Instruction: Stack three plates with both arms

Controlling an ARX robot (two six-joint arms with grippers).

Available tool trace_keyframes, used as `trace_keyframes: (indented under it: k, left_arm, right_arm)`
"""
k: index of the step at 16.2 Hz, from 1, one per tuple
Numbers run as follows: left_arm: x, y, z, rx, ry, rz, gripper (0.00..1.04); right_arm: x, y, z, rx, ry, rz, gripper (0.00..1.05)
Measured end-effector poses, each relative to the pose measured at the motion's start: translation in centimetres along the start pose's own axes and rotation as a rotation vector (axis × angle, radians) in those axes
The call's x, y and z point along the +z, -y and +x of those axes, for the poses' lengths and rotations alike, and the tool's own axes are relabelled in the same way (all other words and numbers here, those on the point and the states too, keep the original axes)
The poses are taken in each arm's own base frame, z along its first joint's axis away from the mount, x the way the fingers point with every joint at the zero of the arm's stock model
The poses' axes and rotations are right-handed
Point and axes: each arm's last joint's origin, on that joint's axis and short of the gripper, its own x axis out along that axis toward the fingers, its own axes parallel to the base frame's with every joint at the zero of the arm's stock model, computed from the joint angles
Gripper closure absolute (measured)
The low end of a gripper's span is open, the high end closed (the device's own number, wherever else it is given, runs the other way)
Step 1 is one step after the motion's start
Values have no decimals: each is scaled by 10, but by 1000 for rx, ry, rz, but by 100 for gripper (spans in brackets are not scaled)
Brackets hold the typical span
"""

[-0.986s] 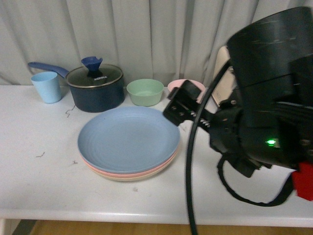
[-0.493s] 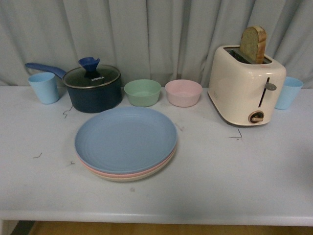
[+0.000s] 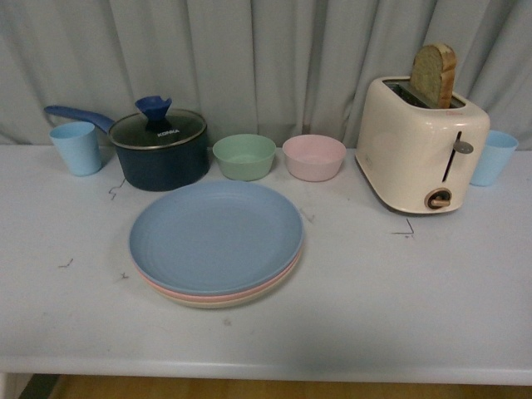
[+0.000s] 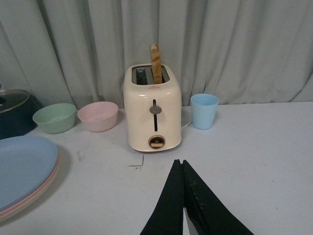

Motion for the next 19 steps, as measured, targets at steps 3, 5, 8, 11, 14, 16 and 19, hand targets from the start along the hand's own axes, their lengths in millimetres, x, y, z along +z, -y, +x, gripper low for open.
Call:
trace_keyframes:
  k: [3,5,8,11,14,16,19]
  left_arm:
    - [0,0,0,0,0,0,7]
    - [0,0,0,0,0,0,7]
    - [0,0,0,0,0,0,7]
    - [0,0,0,0,0,0,7]
    - [0,0,0,0,0,0,7]
    - [0,0,0,0,0,0,7]
    - [0,0,0,0,0,0,7]
  right_arm:
    - [0,0,-13,0,1,0,103]
    - [4,0,-19,0,15,0,103]
    - [6,0,-26,0,24,0,103]
    - [7,0,-33,0,27,0,103]
    - [7,0,-38,0,28,0,103]
    - [7,0,-40,0,27,0,103]
    - [7,0,-41,0,27,0,103]
